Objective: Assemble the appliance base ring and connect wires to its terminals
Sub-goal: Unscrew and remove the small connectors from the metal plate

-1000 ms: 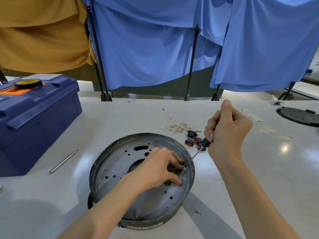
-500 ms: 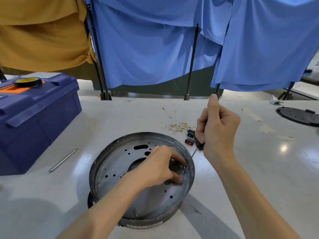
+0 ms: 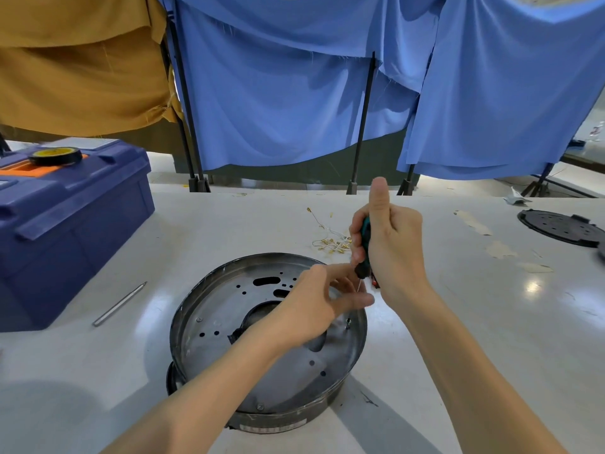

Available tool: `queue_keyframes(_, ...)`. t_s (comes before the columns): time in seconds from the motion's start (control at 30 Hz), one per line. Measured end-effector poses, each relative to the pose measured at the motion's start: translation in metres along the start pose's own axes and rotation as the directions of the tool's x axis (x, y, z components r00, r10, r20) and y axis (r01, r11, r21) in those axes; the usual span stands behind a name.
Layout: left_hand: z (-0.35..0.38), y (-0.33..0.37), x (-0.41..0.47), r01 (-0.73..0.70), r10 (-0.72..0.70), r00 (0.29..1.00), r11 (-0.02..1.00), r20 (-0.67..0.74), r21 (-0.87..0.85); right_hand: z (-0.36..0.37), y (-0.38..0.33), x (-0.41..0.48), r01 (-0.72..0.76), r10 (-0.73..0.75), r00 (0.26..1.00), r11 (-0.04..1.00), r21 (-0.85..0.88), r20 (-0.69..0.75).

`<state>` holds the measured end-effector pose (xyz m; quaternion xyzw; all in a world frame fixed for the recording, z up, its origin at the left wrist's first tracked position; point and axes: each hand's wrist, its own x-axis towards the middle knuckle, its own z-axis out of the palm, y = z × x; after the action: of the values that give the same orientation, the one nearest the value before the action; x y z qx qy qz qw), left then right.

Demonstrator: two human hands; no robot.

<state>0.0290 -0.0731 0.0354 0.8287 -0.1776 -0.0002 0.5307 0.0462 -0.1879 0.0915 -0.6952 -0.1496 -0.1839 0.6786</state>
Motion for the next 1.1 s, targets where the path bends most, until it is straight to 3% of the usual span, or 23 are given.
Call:
queue_keyframes(0.17, 0.004, -0.001, 0.004, 0.020, -0.020, 0.998, 1.000, -0.064, -0.012, -0.011, -0.001, 0.007, -0.202, 0.204, 0.954, 0.979, -0.033, 0.218)
queue_keyframes(0.27, 0.003, -0.003, 0.004, 0.053, -0.057, 0.995, 0.998, -0.077, -0.044, -0.025, -0.003, 0.006, -0.035, 0.089, 0.915, 0.989, -0.144, 0.392)
queue_keyframes(0.33, 0.003, -0.003, 0.004, 0.061, -0.064, 0.996, 0.996, -0.062, -0.059, -0.030, -0.003, 0.004, 0.112, -0.023, 0.901, 0.977, -0.179, 0.434)
queue_keyframes(0.43, 0.002, -0.006, 0.002, 0.059, -0.062, 0.997, 0.995, -0.039, -0.077, -0.028, -0.001, -0.003, 0.216, -0.126, 0.927, 0.949, -0.228, 0.354)
queue_keyframes(0.63, 0.005, -0.007, 0.001, 0.054, -0.056, 0.998, 0.996, -0.019, -0.076, -0.020, 0.007, -0.013, 0.234, -0.195, 0.967, 0.932, -0.276, 0.164)
queue_keyframes(0.8, 0.004, -0.006, 0.000, 0.078, -0.079, 0.997, 0.996, -0.016, -0.044, -0.028, 0.005, -0.008, 0.176, -0.114, 0.922, 0.974, -0.141, 0.369)
queue_keyframes(0.87, 0.003, -0.005, 0.000, 0.079, -0.080, 0.997, 0.996, -0.014, -0.036, -0.032, 0.006, -0.007, 0.195, -0.131, 0.916, 0.971, -0.136, 0.378)
queue_keyframes(1.0, 0.000, 0.000, -0.001, 0.094, -0.097, 0.995, 0.989, -0.020, -0.115, -0.029, 0.010, -0.011, 0.299, -0.255, 0.948, 0.918, -0.261, 0.192)
queue_keyframes(1.1, 0.000, 0.004, -0.001, 0.009, -0.014, 0.999, 0.991, -0.037, -0.130, -0.027, 0.015, -0.012, 0.391, -0.404, 0.912, 0.806, -0.444, 0.070)
